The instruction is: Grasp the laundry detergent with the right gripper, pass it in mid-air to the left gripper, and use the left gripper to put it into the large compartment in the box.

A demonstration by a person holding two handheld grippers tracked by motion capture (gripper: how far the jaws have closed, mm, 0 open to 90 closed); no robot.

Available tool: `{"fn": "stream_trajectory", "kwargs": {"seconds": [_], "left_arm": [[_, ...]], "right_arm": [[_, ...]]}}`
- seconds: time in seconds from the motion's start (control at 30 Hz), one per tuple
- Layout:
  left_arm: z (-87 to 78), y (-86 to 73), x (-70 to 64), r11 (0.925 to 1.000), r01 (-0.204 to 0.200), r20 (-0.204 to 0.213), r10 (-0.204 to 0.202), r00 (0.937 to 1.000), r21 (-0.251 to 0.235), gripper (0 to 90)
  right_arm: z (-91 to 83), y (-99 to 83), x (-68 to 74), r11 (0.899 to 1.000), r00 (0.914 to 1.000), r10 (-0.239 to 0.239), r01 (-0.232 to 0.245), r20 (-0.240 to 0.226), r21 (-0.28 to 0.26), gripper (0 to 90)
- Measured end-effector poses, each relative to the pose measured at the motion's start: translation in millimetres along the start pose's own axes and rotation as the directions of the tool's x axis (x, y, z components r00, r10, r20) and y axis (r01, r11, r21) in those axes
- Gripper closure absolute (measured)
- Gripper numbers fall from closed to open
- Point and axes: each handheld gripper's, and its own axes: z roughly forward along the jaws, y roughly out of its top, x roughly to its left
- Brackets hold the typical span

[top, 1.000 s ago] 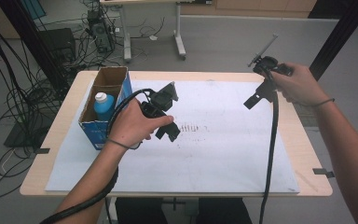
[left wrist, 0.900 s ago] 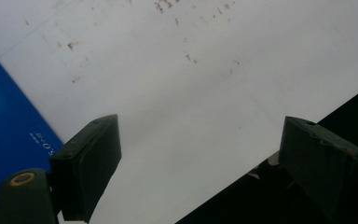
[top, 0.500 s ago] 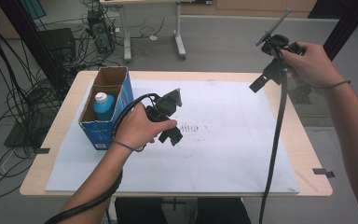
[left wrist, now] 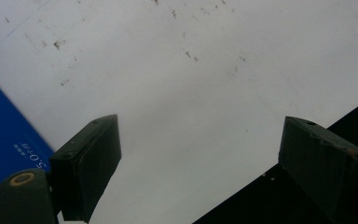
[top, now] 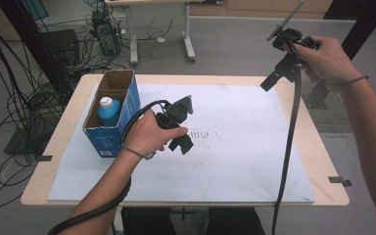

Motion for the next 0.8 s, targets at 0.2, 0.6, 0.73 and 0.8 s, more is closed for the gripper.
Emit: {"fn": "stream_trajectory", "kwargs": {"seconds": [0.2,0.6,0.73,0.8], "left_arm": [[-0.9,1.4,0.3,1.0,-0.004,-0.003,0.004,1.0,0.001,13.4],[0.9,3.3,-2.7,1.0,0.002,0.005,-0.002,1.0,0.002,13.4],[1.1,3.3,-1.8,1.0,-0.001,0.003,0.001,1.0,0.008,13.4],[1.3,3.0,-1.3,1.0,0.005,0.0,-0.005,1.0,0.007,13.4]], "right_arm": [[3.9,0.1,0.2,1.0,1.0,-0.002,0.002,0.001,0.009,5.0],[7.3,1.0,2.1,1.0,1.0,-0.006,0.006,-0.001,0.015,5.0],[7.4,1.2,2.4,1.0,0.9999,-0.011,0.011,-0.002,0.013,5.0],[7.6,1.3,2.7,1.0,0.9999,-0.012,0.012,-0.001,0.013,5.0]]}}
